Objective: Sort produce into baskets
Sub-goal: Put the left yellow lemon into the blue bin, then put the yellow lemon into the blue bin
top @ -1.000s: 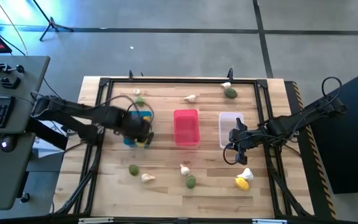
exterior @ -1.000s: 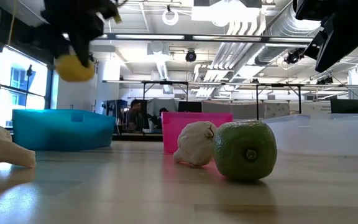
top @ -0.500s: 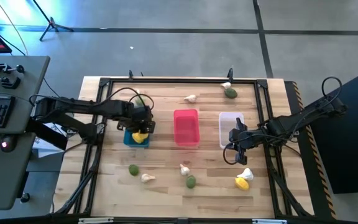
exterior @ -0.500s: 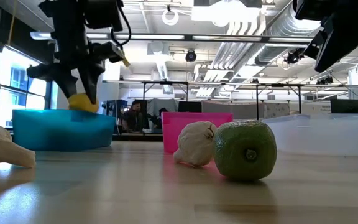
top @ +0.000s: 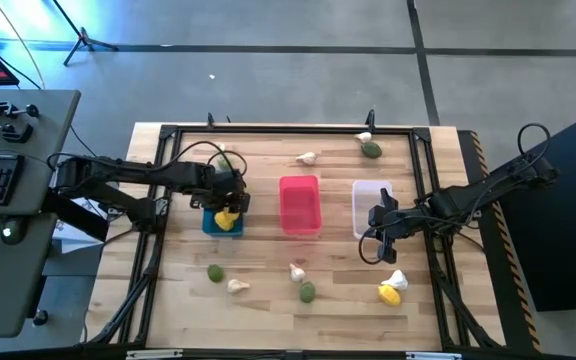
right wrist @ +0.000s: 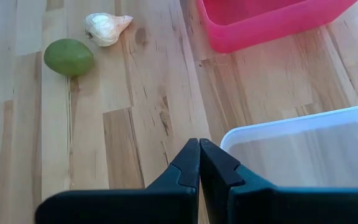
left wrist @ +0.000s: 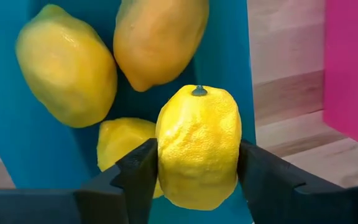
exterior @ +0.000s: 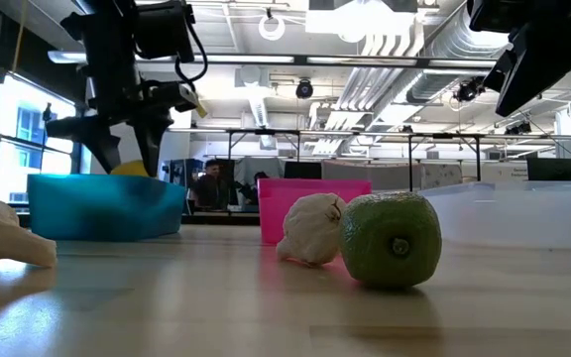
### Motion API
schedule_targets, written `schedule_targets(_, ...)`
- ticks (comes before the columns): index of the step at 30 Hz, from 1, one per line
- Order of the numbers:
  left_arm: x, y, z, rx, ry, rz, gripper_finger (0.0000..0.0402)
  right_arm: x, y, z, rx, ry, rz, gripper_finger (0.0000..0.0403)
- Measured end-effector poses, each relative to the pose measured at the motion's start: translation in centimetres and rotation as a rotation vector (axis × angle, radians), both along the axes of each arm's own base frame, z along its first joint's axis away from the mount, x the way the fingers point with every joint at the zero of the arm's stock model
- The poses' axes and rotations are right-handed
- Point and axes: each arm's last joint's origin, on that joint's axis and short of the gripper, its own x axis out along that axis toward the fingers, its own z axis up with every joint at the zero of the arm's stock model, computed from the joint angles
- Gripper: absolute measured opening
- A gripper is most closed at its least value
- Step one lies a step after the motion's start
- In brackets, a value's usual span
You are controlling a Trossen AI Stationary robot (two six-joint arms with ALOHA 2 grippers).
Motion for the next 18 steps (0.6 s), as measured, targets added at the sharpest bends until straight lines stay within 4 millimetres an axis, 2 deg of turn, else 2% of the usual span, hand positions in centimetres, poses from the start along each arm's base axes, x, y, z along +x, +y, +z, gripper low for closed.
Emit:
schedule_targets(5,0.0,0.0,0.0,0.01,0.002,-0.007,0.0226,0.0,0.0,0.0,0.0,0.0,0.0,0.0)
schedule_targets(10,-0.1,0.0,0.1,0.048,0.001,-0.025,0.0225,0.0,0.0,0.0,0.004,0.0,-0.005,0.0)
schedule_targets(14,-0.2,-0.4,1.0,0.112,-0.042,-0.077,0.0189,0.0,0.0,0.0,0.011,0.002,-0.008,0.0)
schedule_targets(18,-0.4,-1.6,2.5,0.199,-0.146,-0.159,0.013,0.0,0.1,0.0,0.052,0.01,-0.023,0.0)
